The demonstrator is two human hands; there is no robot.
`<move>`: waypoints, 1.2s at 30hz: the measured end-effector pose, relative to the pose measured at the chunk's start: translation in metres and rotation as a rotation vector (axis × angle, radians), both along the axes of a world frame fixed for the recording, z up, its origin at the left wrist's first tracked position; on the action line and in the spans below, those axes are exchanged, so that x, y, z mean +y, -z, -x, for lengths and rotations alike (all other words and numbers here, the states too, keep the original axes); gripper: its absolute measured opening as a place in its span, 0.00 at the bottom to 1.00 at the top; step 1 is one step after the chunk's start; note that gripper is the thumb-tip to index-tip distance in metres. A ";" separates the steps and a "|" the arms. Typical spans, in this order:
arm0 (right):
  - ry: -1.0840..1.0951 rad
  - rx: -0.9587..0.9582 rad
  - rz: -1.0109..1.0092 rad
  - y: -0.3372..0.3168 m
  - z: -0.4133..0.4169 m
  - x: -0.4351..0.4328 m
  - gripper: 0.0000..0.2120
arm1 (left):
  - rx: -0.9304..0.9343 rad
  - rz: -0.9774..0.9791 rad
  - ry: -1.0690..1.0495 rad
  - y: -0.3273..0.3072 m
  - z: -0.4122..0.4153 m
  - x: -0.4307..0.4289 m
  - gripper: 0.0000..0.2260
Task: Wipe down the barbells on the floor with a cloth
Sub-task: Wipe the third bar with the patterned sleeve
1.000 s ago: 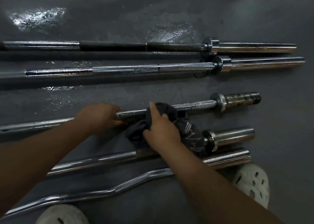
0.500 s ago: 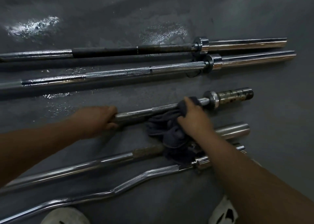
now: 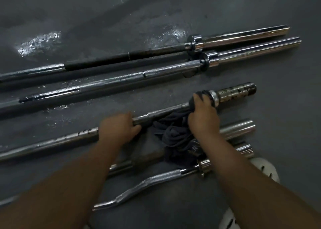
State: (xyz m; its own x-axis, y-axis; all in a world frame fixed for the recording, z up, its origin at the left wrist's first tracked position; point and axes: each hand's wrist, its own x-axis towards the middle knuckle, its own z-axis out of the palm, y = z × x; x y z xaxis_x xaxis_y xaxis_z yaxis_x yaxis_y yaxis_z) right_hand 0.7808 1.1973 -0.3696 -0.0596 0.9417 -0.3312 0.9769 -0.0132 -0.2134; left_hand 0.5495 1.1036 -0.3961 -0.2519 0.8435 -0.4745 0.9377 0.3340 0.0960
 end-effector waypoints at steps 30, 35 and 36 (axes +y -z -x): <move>-0.136 -0.074 0.057 0.004 -0.008 0.006 0.32 | 0.011 0.080 0.112 -0.003 -0.040 0.031 0.15; -0.490 -0.031 0.125 -0.004 0.010 -0.009 0.30 | -0.302 0.322 0.093 -0.010 -0.022 0.061 0.13; -0.437 -0.032 0.134 -0.007 -0.008 0.008 0.30 | -0.256 0.267 0.109 -0.012 -0.023 0.057 0.13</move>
